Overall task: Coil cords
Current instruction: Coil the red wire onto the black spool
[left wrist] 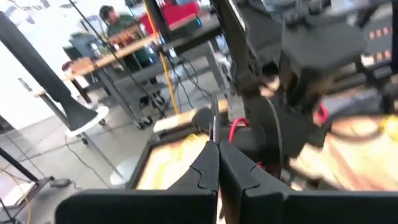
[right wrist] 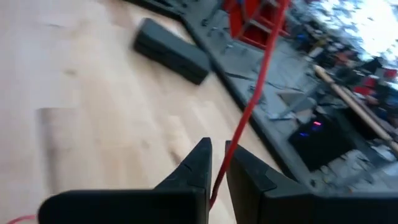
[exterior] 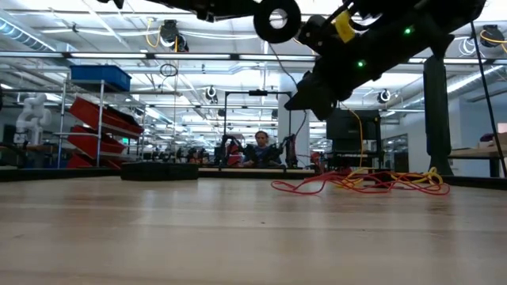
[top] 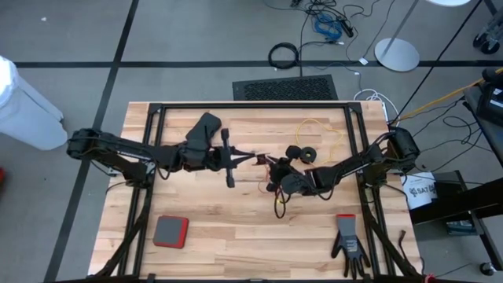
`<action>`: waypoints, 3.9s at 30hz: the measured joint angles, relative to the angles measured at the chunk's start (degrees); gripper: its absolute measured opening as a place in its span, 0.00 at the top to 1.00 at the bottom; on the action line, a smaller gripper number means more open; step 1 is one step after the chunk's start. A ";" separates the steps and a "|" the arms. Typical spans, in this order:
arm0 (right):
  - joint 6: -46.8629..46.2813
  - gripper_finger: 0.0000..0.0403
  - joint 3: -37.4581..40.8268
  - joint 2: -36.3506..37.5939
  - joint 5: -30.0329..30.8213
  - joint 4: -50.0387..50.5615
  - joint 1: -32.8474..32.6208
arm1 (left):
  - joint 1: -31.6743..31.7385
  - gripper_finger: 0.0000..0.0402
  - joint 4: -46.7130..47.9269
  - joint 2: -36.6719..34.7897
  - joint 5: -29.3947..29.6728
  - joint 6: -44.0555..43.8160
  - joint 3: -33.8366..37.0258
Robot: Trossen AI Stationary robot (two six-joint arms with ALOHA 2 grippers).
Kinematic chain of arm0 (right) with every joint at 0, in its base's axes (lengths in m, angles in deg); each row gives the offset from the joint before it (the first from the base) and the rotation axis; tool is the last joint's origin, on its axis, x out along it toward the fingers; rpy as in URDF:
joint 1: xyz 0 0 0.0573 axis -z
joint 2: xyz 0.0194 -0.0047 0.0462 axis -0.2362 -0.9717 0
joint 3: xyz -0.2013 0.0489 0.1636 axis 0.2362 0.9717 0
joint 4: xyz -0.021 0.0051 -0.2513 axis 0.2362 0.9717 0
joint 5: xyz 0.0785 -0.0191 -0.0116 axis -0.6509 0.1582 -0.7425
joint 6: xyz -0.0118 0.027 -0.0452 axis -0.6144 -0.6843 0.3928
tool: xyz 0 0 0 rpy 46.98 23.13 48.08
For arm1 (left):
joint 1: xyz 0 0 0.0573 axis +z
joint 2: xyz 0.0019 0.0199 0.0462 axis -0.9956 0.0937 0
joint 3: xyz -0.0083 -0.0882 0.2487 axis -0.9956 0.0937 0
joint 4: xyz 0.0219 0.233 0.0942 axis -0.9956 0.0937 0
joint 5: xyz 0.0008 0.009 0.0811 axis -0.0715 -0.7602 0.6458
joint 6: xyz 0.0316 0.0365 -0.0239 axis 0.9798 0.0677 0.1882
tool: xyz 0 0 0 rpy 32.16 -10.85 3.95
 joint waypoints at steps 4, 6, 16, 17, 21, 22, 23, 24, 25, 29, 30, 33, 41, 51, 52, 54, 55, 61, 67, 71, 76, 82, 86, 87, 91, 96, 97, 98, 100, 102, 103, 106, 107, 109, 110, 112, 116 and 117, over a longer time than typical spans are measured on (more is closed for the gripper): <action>0.02 0.92 0.00 -0.02 -3.22 0.81 -1.17 | 0.00 1.00 4.88 -2.00 -0.89 0.34 0.02; 0.23 0.92 0.00 -0.02 -3.32 1.55 -1.70 | 0.00 1.00 6.71 -3.01 -0.92 0.34 0.02; -0.64 0.92 0.00 -0.02 -7.39 2.15 -1.62 | 0.00 1.00 9.19 -4.46 -1.55 0.32 0.01; -0.79 0.92 0.00 -0.02 -7.71 2.14 -1.51 | 0.00 1.00 9.21 -4.46 -1.55 0.32 0.00; -2.39 0.91 0.00 -0.02 -7.89 2.47 -0.95 | 0.00 1.00 8.94 -4.48 -1.72 0.32 0.00; -2.68 0.91 0.00 -0.02 -8.54 2.47 -0.73 | 0.00 1.00 8.87 -4.48 -2.06 0.32 0.01; -2.94 0.91 0.00 -0.02 -9.75 2.34 -0.44 | 0.00 1.00 8.65 -4.48 -2.28 0.32 0.01; -3.22 0.90 0.00 -0.02 -10.90 2.19 -0.09 | 0.00 1.00 8.50 -4.48 -2.36 0.31 0.01; -3.60 0.90 0.00 -0.02 -11.83 2.12 0.25 | 0.00 1.00 8.49 -4.48 -2.36 0.30 0.02; -4.68 0.90 0.00 -0.02 -12.33 2.23 1.27 | 0.00 1.00 8.43 -4.46 -2.38 0.28 0.02; -4.68 0.90 0.00 -0.04 -12.29 2.15 1.39 | 0.00 1.00 8.35 -4.48 -2.38 0.28 0.01; -4.66 0.90 0.00 -0.04 -12.49 1.73 1.69 | 0.00 1.00 8.29 -4.47 -2.38 0.25 0.00; -4.70 0.90 0.00 -0.04 -13.79 1.19 2.90 | 0.00 1.00 7.41 -4.46 -3.65 -0.14 0.00; -4.28 0.90 0.00 -0.04 -15.03 -0.59 3.56 | 0.00 1.00 7.34 -4.46 -3.89 -0.24 0.02; -4.24 0.91 0.00 -0.04 -15.02 -0.59 3.56 | 0.00 1.00 7.36 -4.44 -3.89 -0.25 0.00; -4.07 0.93 0.00 -0.04 -15.02 -0.54 3.55 | 0.00 1.00 7.42 -4.44 -3.89 -0.24 0.01; -4.07 0.94 0.00 -0.04 -15.02 -0.45 3.54 | 0.00 1.00 7.56 -4.44 -3.89 -0.23 0.02; -3.65 0.99 0.00 -0.07 -15.02 0.75 3.45 | 0.00 1.00 10.02 -4.44 -3.87 -0.08 0.02; -4.55 0.99 0.00 -0.07 -15.02 3.36 3.45 | 0.05 1.00 15.85 -4.44 -3.80 0.04 0.02; -4.68 1.00 0.00 -0.07 -15.31 3.15 3.31 | 1.00 1.00 21.40 -4.44 -3.61 0.66 0.00; -6.06 1.00 0.00 -0.07 -18.58 0.56 3.08 | 2.62 1.00 25.39 -2.76 -0.90 2.33 0.02; -8.91 1.00 -0.25 0.20 -22.78 -2.74 4.10 | 3.70 1.00 21.34 4.38 3.05 5.78 0.02; -10.95 1.00 -1.47 0.32 -25.70 -3.60 5.12 | 3.85 1.00 12.75 9.80 12.56 8.16 0.04; -11.41 1.00 -1.49 0.35 -25.71 -3.62 5.35 | 3.85 1.00 9.59 11.01 14.22 8.71 0.04; -12.46 1.00 -1.38 0.26 -25.22 -3.95 6.10 | 3.74 1.00 -0.54 14.61 18.38 10.46 0.02; -11.88 1.00 -1.38 0.26 -21.68 -6.86 6.46 | 3.76 1.00 -9.24 18.19 20.61 10.20 0.02; -11.44 1.00 -1.38 0.26 -20.41 -7.52 6.46 | 3.76 1.00 -10.48 18.72 20.63 9.57 0.02; -10.88 1.00 -1.38 0.26 -19.22 -8.03 6.46 | 3.71 1.00 -11.61 19.18 20.58 8.69 0.02; -10.13 1.00 -1.38 0.26 -16.41 -8.89 6.46 | 3.69 1.00 -14.46 20.07 20.50 6.41 0.00; -8.96 1.00 -1.38 0.26 -13.29 -9.53 6.45 | 3.69 1.00 -16.38 20.45 20.47 4.31 0.02; -8.43 1.00 -1.38 0.26 -12.18 -9.71 6.41 | 3.69 1.00 -17.63 20.57 20.46 3.17 0.02; -7.61 1.00 -1.38 0.26 -9.99 -10.02 6.29 | 3.82 1.00 -20.98 20.57 20.22 1.06 0.02; -7.41 1.00 -1.38 0.26 -9.45 -10.04 6.29 | 3.82 1.00 -22.09 20.57 19.91 0.36 0.00; -6.76 1.00 -1.38 0.26 -8.26 -10.25 5.96 | 3.95 1.00 -23.54 20.57 19.59 -0.21 0.01; -5.85 1.00 -1.38 0.26 -6.93 -10.69 5.64 | 4.10 1.00 -23.73 20.57 19.22 -1.27 0.00; -3.95 1.00 -1.38 0.26 -3.33 -11.11 4.87 | 4.79 1.00 -24.03 20.57 16.73 -5.60 0.00; -1.55 1.00 -1.38 0.26 1.21 -10.98 3.88 | 6.16 1.00 -24.41 20.57 12.98 -12.49 0.00; -0.78 1.00 -1.38 0.26 1.80 -11.01 3.59 | 6.52 1.00 -24.46 20.57 11.81 -13.88 0.00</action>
